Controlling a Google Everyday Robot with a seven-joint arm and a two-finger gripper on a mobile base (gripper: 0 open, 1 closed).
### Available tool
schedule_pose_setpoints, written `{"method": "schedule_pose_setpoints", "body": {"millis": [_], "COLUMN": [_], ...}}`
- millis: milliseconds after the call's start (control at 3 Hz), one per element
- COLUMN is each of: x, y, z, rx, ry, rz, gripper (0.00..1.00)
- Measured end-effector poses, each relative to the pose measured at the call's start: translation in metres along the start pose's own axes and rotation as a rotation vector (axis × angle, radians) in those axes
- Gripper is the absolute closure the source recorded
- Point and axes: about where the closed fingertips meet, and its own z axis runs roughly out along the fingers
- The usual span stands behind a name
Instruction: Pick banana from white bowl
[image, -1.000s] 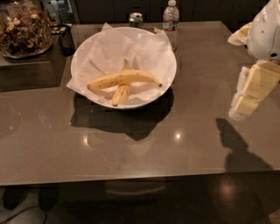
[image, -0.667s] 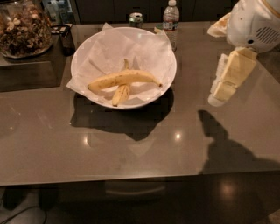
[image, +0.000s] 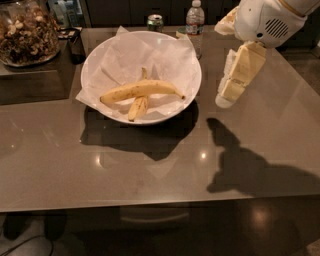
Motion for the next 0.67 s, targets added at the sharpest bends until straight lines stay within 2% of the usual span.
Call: {"method": "schedule_pose_setpoints", "body": {"millis": [333,667], "x": [0.002,-0.018], "y": [0.000,-0.010], "z": [0.002,0.026], "rx": [0.008,-0.037], "ry": [-0.030,-0.127], "rz": [0.031,0.038], "gripper": [0.00,0.00]}}
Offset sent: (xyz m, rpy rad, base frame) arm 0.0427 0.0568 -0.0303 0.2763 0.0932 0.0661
